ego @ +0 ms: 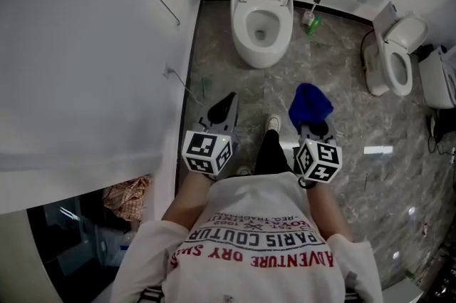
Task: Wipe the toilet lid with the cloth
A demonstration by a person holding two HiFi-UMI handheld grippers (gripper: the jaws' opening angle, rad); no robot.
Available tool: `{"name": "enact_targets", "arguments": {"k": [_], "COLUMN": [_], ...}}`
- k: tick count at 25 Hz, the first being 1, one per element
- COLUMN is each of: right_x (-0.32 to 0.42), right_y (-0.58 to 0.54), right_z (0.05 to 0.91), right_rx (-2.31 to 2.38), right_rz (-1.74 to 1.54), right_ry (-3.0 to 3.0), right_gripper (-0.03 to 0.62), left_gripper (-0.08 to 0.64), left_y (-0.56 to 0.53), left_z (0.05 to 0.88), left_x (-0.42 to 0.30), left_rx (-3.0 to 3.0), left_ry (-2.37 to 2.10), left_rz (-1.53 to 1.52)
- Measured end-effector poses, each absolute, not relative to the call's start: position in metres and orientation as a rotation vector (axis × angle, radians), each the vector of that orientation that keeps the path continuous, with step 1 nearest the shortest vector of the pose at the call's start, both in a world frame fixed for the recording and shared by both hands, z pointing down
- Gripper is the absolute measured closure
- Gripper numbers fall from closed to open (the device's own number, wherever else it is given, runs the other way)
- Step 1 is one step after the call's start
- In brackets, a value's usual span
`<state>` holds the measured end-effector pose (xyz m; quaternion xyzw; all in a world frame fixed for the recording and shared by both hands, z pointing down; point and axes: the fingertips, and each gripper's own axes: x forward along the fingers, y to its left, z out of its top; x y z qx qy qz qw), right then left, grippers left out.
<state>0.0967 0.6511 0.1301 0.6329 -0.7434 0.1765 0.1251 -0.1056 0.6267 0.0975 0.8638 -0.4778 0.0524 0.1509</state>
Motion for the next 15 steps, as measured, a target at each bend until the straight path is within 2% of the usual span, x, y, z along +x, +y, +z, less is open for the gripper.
{"name": "enact_targets", "arguments": {"k": [15], "right_x": [0.174], "right_y": [0.423], "right_z": [0.141], "right_rx": [1.708], "right_rz": [0.567], "right_ry": [-2.262], "right_gripper": [0.494], "left_gripper": [0.554], "left_y": [0.421], "left_z": [0.104], "left_x": [-0.040], "left_rx": [2.345], "left_ry": [-1.493], "left_rz": [0.136]}}
